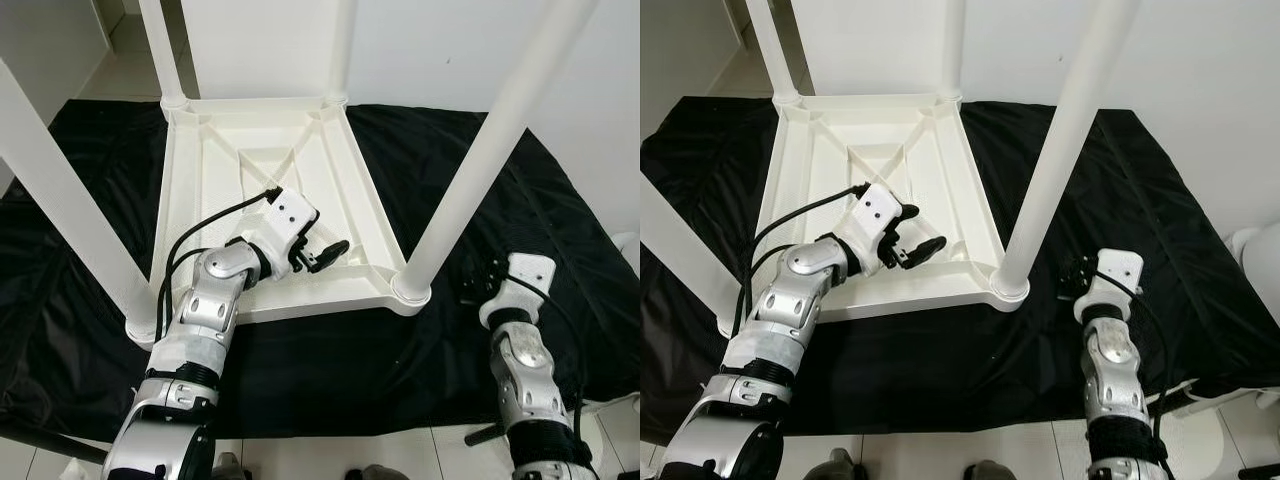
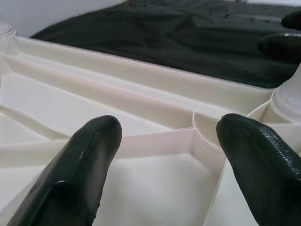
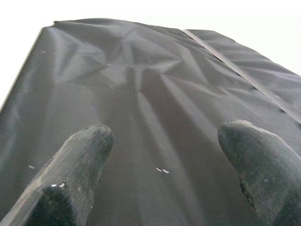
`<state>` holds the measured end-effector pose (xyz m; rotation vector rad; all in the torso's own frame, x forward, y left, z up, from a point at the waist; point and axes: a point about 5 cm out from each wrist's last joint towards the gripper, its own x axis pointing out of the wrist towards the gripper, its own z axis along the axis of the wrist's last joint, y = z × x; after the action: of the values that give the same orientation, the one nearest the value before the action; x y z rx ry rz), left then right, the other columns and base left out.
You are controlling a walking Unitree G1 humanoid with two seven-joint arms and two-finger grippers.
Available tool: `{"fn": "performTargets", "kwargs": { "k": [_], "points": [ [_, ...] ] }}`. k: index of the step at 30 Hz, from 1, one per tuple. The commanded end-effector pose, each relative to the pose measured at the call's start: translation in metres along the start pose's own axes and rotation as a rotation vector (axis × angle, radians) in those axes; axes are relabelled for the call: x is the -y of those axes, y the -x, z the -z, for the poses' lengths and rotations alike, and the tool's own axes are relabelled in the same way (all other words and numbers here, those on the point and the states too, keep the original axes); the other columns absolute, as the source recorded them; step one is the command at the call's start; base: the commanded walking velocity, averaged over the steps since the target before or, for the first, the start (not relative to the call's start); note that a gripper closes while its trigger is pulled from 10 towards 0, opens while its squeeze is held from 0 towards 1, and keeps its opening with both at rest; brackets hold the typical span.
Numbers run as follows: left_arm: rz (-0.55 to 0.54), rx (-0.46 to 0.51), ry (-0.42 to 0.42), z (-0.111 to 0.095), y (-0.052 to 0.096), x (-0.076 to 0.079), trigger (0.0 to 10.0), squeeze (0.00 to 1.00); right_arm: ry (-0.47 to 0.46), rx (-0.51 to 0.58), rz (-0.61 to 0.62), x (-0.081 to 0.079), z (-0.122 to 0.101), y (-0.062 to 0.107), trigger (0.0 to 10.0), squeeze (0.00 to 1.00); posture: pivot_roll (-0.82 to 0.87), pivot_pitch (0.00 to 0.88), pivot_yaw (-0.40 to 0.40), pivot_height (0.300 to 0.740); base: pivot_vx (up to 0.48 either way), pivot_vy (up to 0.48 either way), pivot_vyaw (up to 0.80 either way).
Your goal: Building children table
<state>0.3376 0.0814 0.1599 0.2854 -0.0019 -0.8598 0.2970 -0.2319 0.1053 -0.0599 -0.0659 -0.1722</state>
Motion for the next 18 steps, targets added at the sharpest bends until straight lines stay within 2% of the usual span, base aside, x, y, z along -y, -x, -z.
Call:
{"fn": "performTargets", "kwargs": {
  "k": [1, 3, 5, 9, 13, 16, 18],
  "points": [
    [-0.454, -0.008, 0.003, 0.001, 0.004, -0.023, 10.0, 0.0, -0.001, -0.012, -0.029, -0.005, 0.003, -0.001, 10.0, 0.0, 0.04, 0.0, -0.031, 0.74, 0.0, 0.0, 0.0],
    [-0.453, -0.008, 0.002, 0.001, 0.003, -0.022, 10.0, 0.0, -0.021, -0.019, -0.132, -0.025, 0.004, -0.007, 10.0, 0.0, 0.05, 0.0, -0.037, 0.74, 0.0, 0.0, 0.0],
    [-0.453, -0.008, 0.002, 0.001, 0.003, -0.022, 10.0, 0.0, -0.021, -0.019, -0.132, -0.025, 0.004, -0.007, 10.0, 0.0, 0.05, 0.0, -0.037, 0.74, 0.0, 0.0, 0.0],
    [-0.436, -0.001, 0.002, 0.0, 0.002, -0.019, 10.0, 0.0, -0.044, -0.028, -0.239, -0.045, 0.007, -0.009, 10.0, 0.0, 0.06, 0.0, -0.045, 0.74, 0.0, 0.0, 0.0],
    [-0.413, 0.007, 0.002, 0.0, 0.001, -0.017, 10.0, 0.0, -0.046, -0.03, -0.264, -0.049, 0.008, -0.009, 10.0, 0.0, 0.06, 0.0, -0.045, 0.74, 0.0, 0.0, 0.0],
    [-0.312, 0.03, 0.0, -0.001, 0.0, -0.007, 10.0, 0.0, -0.051, -0.029, -0.299, -0.056, 0.007, -0.012, 10.0, 0.0, 0.06, 0.0, -0.045, 0.74, 0.0, 0.0, 0.0],
    [-0.312, 0.03, 0.0, -0.001, 0.0, -0.007, 10.0, 0.0, -0.051, -0.029, -0.299, -0.056, 0.007, -0.012, 10.0, 0.0, 0.06, 0.0, -0.045, 0.74, 0.0, 0.0, 0.0]
  ]
}}
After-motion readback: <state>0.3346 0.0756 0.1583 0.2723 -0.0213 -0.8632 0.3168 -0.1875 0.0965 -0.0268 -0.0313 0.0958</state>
